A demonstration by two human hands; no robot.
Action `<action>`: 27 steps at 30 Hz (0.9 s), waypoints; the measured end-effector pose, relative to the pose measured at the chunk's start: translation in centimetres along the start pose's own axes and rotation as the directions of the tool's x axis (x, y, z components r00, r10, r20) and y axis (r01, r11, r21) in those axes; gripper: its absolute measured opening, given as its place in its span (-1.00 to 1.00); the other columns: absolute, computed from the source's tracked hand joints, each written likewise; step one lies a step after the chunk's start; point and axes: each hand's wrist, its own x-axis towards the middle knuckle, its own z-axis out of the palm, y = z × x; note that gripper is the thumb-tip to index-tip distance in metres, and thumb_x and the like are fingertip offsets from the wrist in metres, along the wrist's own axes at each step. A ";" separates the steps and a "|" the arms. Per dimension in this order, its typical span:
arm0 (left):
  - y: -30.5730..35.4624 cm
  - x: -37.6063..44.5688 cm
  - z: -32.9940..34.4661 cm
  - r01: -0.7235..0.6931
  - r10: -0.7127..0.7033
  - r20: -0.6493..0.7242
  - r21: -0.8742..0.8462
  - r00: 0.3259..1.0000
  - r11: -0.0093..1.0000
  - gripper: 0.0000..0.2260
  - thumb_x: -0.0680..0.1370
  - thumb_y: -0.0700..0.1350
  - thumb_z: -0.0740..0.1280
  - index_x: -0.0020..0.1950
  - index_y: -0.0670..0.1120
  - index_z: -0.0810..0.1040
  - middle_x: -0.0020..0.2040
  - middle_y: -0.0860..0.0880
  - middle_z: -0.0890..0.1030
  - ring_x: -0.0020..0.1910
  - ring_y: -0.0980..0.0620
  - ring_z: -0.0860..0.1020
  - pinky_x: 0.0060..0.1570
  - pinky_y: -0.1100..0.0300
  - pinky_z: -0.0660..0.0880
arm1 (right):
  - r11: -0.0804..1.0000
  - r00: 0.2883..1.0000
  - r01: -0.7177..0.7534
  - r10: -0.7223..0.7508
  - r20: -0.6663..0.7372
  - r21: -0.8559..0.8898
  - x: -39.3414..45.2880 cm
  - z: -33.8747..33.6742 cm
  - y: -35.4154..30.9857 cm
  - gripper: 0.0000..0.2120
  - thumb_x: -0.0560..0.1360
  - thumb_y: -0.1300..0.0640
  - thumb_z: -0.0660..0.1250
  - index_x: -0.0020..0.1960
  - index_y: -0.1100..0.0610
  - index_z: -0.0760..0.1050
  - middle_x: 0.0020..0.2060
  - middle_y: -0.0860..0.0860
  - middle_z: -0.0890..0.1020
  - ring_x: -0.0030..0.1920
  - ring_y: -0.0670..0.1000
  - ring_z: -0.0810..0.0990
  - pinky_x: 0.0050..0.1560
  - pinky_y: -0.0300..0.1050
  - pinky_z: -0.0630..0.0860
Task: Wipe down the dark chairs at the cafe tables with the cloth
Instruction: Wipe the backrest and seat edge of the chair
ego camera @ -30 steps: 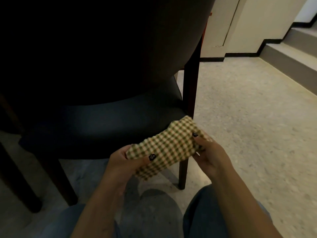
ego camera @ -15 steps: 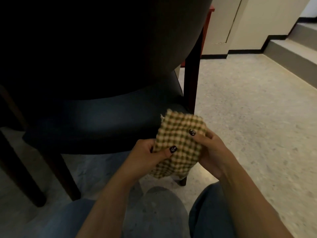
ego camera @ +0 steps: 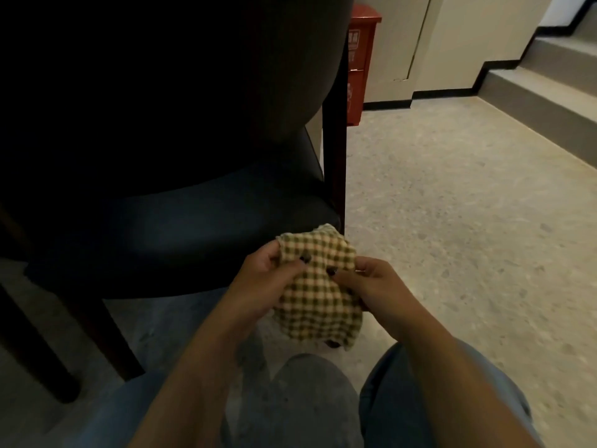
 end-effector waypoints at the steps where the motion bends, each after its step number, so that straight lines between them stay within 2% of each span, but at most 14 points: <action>1: 0.2 0.0 -0.1 0.012 -0.013 0.049 0.039 0.999 0.999 -0.77 0.53 -0.17 0.38 0.09 0.13 0.59 -0.02 0.13 0.70 -0.01 0.15 0.65 -0.09 0.22 0.56 | 1.000 1.000 0.000 0.001 -0.024 0.023 0.0 -0.2 -0.1 -0.88 0.50 0.11 0.36 -0.04 -0.01 0.67 -0.06 -0.01 0.71 -0.01 0.01 0.68 -0.03 -0.07 0.59; 3: 0.9 -0.1 -0.2 0.034 -0.039 0.115 0.048 0.993 0.998 -0.71 0.56 -0.25 0.31 0.12 0.13 0.58 -0.03 0.11 0.70 -0.04 0.12 0.67 -0.19 0.21 0.58 | 0.984 1.000 -0.014 0.013 0.006 0.176 -0.4 -0.8 -0.9 -0.82 0.53 0.17 0.30 -0.01 0.01 0.67 0.00 0.02 0.70 0.02 0.01 0.67 -0.01 -0.07 0.57; 5: 2.0 -0.3 -0.2 0.060 -0.049 0.143 -0.077 0.989 0.995 -0.72 0.58 -0.28 0.27 0.08 0.08 0.62 -0.02 0.05 0.71 -0.06 0.09 0.68 -0.22 0.20 0.61 | 0.945 0.998 -0.002 -0.020 0.064 0.326 -0.9 -1.5 -2.2 -0.75 0.51 0.22 0.26 0.01 0.00 0.67 0.05 0.04 0.68 0.04 0.02 0.66 -0.06 -0.11 0.59; 7: 3.3 -0.3 -0.1 0.076 -0.037 0.163 -0.242 0.986 0.967 -0.71 0.57 -0.31 0.25 -0.01 0.01 0.69 -0.01 -0.02 0.71 -0.06 0.06 0.68 -0.21 0.22 0.61 | 0.909 0.985 0.043 -0.108 0.136 0.414 -1.7 -1.8 -4.0 -0.70 0.45 0.24 0.24 0.03 0.02 0.68 0.08 0.07 0.67 0.07 0.05 0.65 -0.08 -0.15 0.61; 9: 4.7 -0.5 0.0 0.027 0.025 0.172 -0.291 0.985 0.956 -0.70 0.55 -0.31 0.27 -0.11 0.01 0.73 -0.04 -0.04 0.72 -0.09 0.06 0.69 -0.23 0.25 0.59 | 0.885 0.960 0.093 -0.202 0.196 0.456 -2.5 -2.3 -5.8 -0.67 0.38 0.29 0.21 0.00 0.13 0.69 0.04 0.13 0.68 0.06 0.08 0.66 -0.07 -0.14 0.61; 11: 5.9 -0.7 0.3 -0.094 0.121 0.126 -0.196 0.985 0.976 -0.68 0.53 -0.33 0.31 -0.19 0.03 0.74 -0.12 -0.01 0.72 -0.14 0.10 0.68 -0.25 0.29 0.58 | 0.887 0.939 0.159 -0.271 0.210 0.435 -3.3 -3.0 -7.6 -0.67 0.28 0.30 0.20 -0.11 0.23 0.69 -0.05 0.15 0.69 -0.01 0.10 0.67 -0.07 -0.10 0.62; 13: 7.2 -0.9 0.5 -0.282 0.283 0.059 -0.015 0.957 0.959 -0.68 0.51 -0.39 0.34 -0.22 0.00 0.71 -0.20 0.09 0.72 -0.17 0.18 0.67 -0.24 0.36 0.55 | 0.922 0.940 0.280 -0.320 0.120 0.267 -4.1 -3.4 -9.0 -0.74 0.30 0.27 0.21 -0.21 0.28 0.67 -0.16 0.15 0.69 -0.10 0.11 0.64 -0.12 -0.09 0.61; 15: 8.7 -1.2 0.6 -0.449 0.447 0.054 0.149 0.893 0.881 -0.65 0.46 -0.51 0.32 -0.27 -0.09 0.67 -0.19 0.18 0.70 -0.15 0.25 0.65 -0.17 0.41 0.53 | 0.901 0.900 0.427 -0.431 -0.062 -0.072 -4.5 -3.5 -9.9 -0.85 0.45 0.19 0.37 -0.27 0.15 0.67 -0.27 0.06 0.68 -0.23 0.02 0.62 -0.21 -0.15 0.57; 16: 9.5 -1.5 0.6 -0.502 0.500 0.068 0.216 0.864 0.838 -0.64 0.45 -0.54 0.31 -0.31 -0.11 0.66 -0.13 0.17 0.70 -0.11 0.24 0.65 -0.11 0.40 0.54 | 0.870 0.863 0.446 -0.480 -0.156 -0.209 -4.5 -3.6 -10.1 -0.87 0.42 0.17 0.44 -0.31 0.07 0.65 -0.33 -0.02 0.66 -0.29 -0.04 0.59 -0.27 -0.19 0.55; 18: 11.2 -2.4 0.3 -0.577 0.587 0.093 0.356 0.804 0.735 -0.66 0.47 -0.50 0.33 -0.33 -0.11 0.66 -0.02 0.12 0.67 -0.04 0.21 0.64 0.00 0.36 0.55 | 0.859 0.804 0.411 -0.499 -0.323 -0.305 -4.2 -3.5 -10.6 -0.84 0.33 0.17 0.53 -0.24 -0.01 0.56 -0.30 -0.12 0.60 -0.29 -0.09 0.56 -0.35 -0.24 0.52; 20: 12.8 -3.4 0.0 -0.622 0.663 0.112 0.490 0.740 0.611 -0.72 0.48 -0.43 0.37 -0.22 -0.06 0.69 0.04 0.08 0.65 -0.01 0.23 0.62 0.06 0.40 0.51 | 0.879 0.739 0.361 -0.474 -0.479 -0.312 -3.6 -3.5 -11.3 -0.59 0.31 0.18 0.55 0.01 -0.06 0.41 -0.17 -0.19 0.52 -0.18 -0.18 0.53 -0.31 -0.29 0.48; 22: 14.3 -4.5 -0.1 -0.635 0.700 0.161 0.592 0.696 0.496 -0.78 0.49 -0.37 0.39 -0.06 -0.07 0.70 0.05 0.06 0.65 0.02 0.23 0.60 0.07 0.42 0.50 | 0.902 0.685 0.367 -0.428 -0.590 -0.228 -2.9 -3.2 -12.3 -0.43 0.31 0.15 0.55 0.12 -0.14 0.28 -0.16 -0.23 0.49 -0.17 -0.22 0.52 -0.25 -0.27 0.48; 24: 15.6 -5.7 -0.1 -0.639 0.726 0.224 0.679 0.650 0.363 -0.79 0.51 -0.30 0.40 0.06 -0.05 0.67 0.07 0.06 0.64 0.02 0.20 0.60 0.08 0.37 0.53 | 0.895 0.639 0.408 -0.422 -0.643 -0.181 -2.2 -2.4 -13.6 -0.61 0.31 0.08 0.53 -0.03 -0.13 0.37 -0.21 -0.17 0.55 -0.20 -0.18 0.57 -0.24 -0.19 0.55; 27: 18.3 -7.3 0.0 -0.612 0.793 0.321 0.787 0.518 0.080 -0.78 0.52 -0.24 0.38 0.14 -0.06 0.65 0.12 0.03 0.63 0.08 0.12 0.59 0.06 0.18 0.59 | 0.836 0.590 0.543 -0.451 -0.670 -0.085 -1.0 -0.5 -16.3 -0.87 0.38 0.10 0.44 -0.20 -0.06 0.50 -0.26 -0.13 0.61 -0.22 -0.16 0.61 -0.15 -0.10 0.62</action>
